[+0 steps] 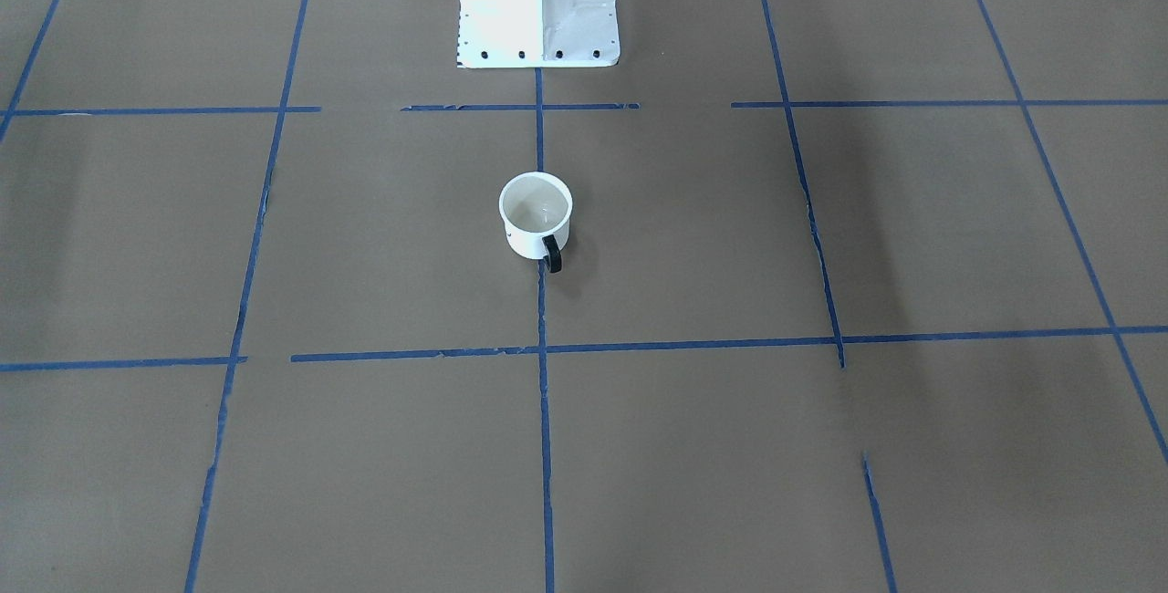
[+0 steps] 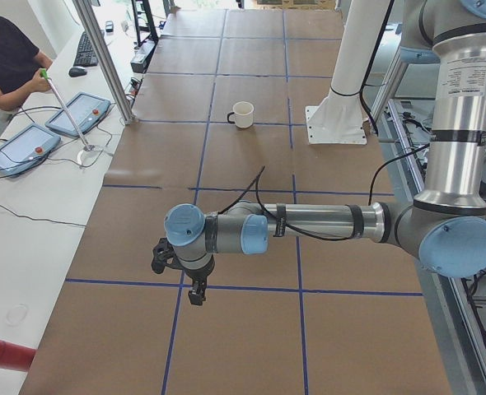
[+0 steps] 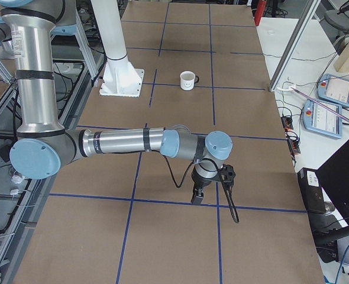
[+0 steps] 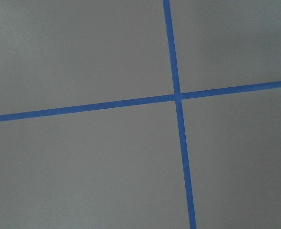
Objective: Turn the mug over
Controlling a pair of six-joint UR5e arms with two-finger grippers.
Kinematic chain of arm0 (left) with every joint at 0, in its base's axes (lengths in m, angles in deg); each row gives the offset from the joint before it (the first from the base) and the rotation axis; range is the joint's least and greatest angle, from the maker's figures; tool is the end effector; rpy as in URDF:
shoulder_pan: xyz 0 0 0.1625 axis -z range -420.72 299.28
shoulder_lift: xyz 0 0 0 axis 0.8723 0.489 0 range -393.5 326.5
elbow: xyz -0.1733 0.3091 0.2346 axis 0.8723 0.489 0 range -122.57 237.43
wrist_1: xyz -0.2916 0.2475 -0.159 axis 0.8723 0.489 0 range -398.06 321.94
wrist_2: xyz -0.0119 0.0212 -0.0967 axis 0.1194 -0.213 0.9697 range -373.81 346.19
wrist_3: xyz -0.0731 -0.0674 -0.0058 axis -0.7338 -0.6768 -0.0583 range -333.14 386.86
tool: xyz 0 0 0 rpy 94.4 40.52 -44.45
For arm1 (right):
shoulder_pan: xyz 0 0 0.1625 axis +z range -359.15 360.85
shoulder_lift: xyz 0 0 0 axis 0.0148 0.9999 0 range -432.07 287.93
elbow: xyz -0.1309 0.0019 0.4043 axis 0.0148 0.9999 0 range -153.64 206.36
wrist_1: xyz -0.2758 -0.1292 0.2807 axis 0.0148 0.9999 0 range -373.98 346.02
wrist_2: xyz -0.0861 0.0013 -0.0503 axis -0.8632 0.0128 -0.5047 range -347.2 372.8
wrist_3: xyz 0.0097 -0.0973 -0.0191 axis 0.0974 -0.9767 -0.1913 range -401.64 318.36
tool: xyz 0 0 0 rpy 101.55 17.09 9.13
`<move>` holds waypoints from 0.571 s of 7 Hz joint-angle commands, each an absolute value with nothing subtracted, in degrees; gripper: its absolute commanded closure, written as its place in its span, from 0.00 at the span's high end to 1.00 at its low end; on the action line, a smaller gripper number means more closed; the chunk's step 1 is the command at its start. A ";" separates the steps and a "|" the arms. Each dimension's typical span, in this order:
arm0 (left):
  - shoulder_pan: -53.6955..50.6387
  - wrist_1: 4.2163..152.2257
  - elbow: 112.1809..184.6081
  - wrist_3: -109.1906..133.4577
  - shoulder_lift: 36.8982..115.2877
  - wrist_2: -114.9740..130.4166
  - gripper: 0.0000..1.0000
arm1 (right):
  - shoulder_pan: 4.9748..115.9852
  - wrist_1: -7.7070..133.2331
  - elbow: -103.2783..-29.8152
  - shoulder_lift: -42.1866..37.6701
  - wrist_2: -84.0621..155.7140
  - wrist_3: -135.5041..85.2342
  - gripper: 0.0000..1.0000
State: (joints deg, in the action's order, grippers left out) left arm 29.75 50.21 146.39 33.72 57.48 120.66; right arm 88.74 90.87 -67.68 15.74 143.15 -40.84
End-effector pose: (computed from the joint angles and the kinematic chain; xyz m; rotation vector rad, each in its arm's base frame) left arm -0.0677 -0.4964 0.6620 0.0201 0.7768 0.0936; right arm 0.0506 -0.4956 0.6347 -0.1618 -0.6989 0.0310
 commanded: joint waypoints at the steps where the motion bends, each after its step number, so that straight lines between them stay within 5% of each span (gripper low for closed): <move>1: 29.72 48.78 147.07 33.72 57.38 120.75 1.00 | 88.74 90.87 -67.68 15.74 143.15 -40.84 1.00; 4: 29.72 48.78 147.60 33.72 57.29 120.75 1.00 | 88.74 90.87 -67.68 15.74 143.15 -40.84 1.00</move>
